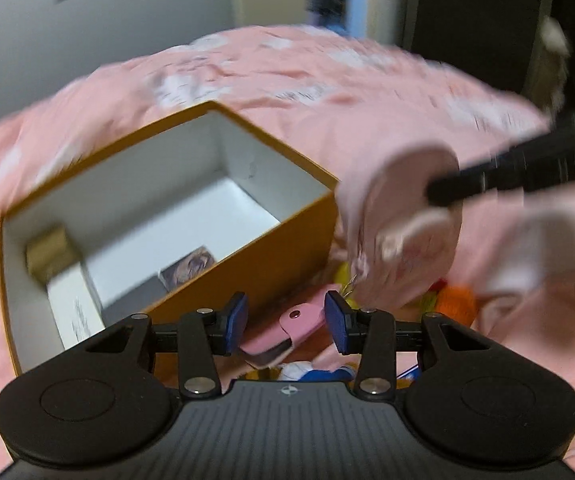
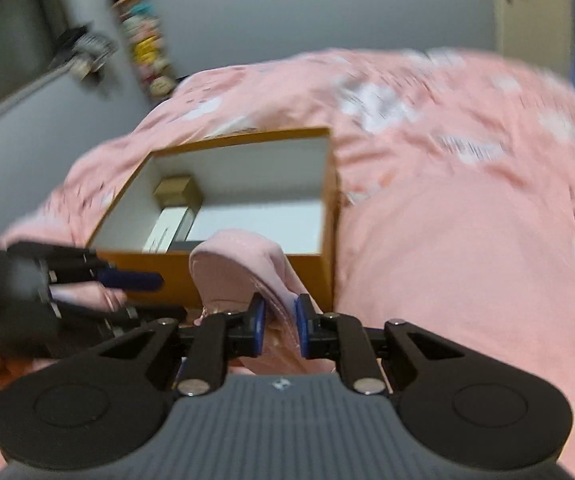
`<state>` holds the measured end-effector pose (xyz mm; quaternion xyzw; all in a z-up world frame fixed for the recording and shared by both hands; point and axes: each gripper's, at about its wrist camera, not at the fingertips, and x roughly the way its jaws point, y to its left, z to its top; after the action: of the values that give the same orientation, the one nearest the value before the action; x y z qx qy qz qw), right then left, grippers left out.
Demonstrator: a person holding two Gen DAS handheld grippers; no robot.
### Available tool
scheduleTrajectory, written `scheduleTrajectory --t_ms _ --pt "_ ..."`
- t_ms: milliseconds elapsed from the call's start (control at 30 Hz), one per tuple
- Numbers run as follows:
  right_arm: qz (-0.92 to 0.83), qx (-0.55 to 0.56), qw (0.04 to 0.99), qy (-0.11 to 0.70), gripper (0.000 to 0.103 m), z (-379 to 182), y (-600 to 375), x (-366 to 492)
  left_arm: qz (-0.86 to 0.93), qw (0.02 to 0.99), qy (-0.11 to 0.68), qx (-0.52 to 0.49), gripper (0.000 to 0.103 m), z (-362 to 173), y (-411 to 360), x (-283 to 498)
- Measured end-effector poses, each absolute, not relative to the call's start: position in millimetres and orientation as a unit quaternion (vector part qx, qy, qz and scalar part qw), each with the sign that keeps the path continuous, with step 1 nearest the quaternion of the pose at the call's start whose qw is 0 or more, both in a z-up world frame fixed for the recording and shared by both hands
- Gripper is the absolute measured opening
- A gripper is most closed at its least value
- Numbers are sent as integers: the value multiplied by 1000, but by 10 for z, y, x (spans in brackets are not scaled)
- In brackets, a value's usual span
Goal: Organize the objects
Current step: 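Grasp the pink card holder with the left gripper while the right grasps the pink backpack keychain, then lift the pink card holder and pink backpack keychain and carry them over the orange box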
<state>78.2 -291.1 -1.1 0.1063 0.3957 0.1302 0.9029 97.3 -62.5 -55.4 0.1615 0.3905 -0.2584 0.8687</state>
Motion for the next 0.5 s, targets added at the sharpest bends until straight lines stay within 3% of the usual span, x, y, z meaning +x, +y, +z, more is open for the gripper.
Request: scheduleTrajectory --t_ms 267,500 --pt "70 153 898 406 22 -338 -3124 965 -289 815 411 289 50 -944 -1092 1042" --pt "74 147 899 406 41 -524 -3133 1092 -272 778 410 390 50 -1329 -1323 1046"
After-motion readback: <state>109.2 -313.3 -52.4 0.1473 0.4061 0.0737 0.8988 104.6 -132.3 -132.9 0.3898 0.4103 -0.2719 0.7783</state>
